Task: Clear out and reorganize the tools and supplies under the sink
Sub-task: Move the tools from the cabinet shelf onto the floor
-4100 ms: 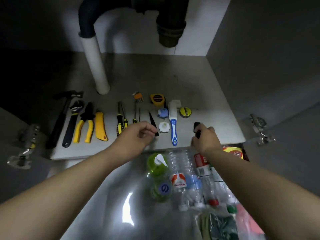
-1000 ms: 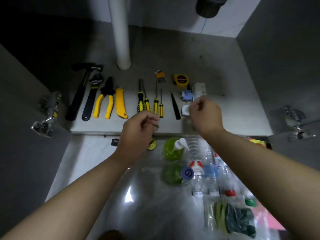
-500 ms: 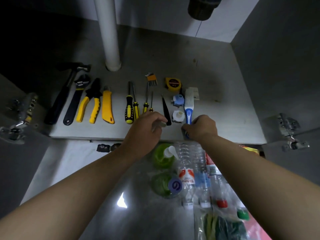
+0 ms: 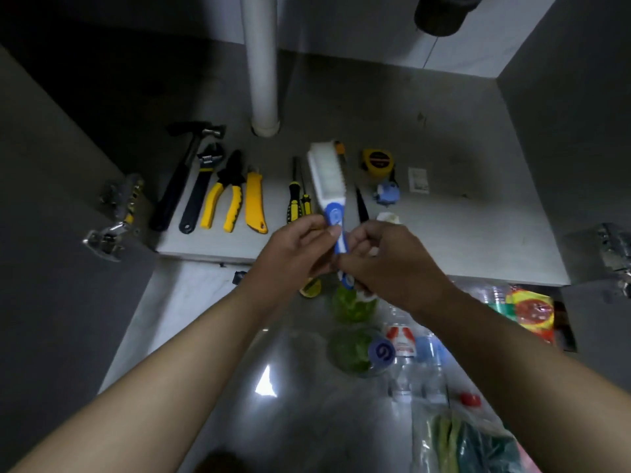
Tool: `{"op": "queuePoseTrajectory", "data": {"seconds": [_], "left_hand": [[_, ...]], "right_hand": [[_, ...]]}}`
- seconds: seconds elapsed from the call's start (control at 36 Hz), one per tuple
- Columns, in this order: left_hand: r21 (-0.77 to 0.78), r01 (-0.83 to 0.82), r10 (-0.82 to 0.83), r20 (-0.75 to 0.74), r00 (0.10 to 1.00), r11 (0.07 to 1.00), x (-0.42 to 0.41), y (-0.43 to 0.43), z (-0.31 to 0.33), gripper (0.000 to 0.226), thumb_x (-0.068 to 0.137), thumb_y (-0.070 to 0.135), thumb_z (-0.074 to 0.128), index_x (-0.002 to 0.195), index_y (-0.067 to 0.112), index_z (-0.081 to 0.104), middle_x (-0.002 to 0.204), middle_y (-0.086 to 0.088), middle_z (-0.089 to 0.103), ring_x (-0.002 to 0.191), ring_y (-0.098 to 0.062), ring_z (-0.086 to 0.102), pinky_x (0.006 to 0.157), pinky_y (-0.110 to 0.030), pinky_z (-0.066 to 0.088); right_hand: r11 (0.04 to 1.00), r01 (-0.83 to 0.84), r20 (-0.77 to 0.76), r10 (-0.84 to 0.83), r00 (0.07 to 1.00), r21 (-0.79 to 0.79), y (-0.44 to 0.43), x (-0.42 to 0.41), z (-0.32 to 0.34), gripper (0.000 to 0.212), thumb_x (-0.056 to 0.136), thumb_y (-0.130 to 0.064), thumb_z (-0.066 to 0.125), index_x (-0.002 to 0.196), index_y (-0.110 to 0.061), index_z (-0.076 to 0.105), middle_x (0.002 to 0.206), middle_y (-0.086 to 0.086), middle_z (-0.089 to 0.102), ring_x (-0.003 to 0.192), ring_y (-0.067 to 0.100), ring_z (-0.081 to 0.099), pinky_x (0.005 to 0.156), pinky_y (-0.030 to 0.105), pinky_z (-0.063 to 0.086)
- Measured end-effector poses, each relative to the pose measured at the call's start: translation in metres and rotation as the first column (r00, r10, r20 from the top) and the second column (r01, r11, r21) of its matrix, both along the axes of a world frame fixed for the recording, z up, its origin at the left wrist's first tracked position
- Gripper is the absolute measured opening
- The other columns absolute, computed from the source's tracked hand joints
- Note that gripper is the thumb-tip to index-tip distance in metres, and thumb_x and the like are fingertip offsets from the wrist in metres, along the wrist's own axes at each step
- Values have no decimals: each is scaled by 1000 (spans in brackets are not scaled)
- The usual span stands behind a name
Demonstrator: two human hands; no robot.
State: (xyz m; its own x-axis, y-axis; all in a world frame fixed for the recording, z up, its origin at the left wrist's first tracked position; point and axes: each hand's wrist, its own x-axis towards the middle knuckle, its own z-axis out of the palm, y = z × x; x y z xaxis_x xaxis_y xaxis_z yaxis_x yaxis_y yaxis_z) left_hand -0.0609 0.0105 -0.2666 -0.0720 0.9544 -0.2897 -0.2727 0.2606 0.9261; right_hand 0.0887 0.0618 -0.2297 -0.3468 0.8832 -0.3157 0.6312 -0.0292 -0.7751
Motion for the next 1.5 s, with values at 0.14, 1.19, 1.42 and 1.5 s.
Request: {"op": "queuePoseTrajectory", "data": {"seconds": [0.14, 1.19, 1.42, 1.5], "left_hand": [[-93, -149, 156, 66, 986, 984, -38, -36, -15, 19, 103, 13, 56, 115, 8, 69, 98, -6, 76, 90, -16, 72, 73, -25, 58], [-307, -429, 41, -772, 634, 849, -97, -124, -123, 42, 85, -10, 45, 122, 3, 59, 114, -20, 59, 109, -36, 56, 98, -42, 47], [-222, -480, 58, -862, 503, 848, -90, -115, -108, 51, 89, -3, 54, 138, 8, 52, 134, -15, 46, 128, -32, 43, 109, -33, 35], [-6, -421, 235, -822, 519, 907, -78, -100, -89, 37, 91, -4, 57, 123, 13, 62, 124, -6, 53, 117, -20, 54, 106, -37, 46]], "right_hand": [[989, -133, -39, 135, 990, 57, -16, -25, 1, 4, 86, -13, 67, 83, -10, 66, 69, 0, 67, 59, 12, 64, 57, 31, 55], [975, -129, 1, 131, 991, 180, -8, -15, -32, 19, 98, -8, 55, 91, -21, 67, 74, -5, 64, 60, -7, 56, 51, 5, 41], [956, -64, 52, 52, 997, 287, -1, -8, -38, 13, 96, -12, 56, 103, -19, 65, 103, -1, 63, 82, 5, 60, 69, 13, 48], [928, 43, 99, -86, 991, 371, 6, 2, -41, 26, 91, -13, 63, 116, -21, 58, 122, 1, 45, 79, 1, 51, 65, 3, 36]]}}
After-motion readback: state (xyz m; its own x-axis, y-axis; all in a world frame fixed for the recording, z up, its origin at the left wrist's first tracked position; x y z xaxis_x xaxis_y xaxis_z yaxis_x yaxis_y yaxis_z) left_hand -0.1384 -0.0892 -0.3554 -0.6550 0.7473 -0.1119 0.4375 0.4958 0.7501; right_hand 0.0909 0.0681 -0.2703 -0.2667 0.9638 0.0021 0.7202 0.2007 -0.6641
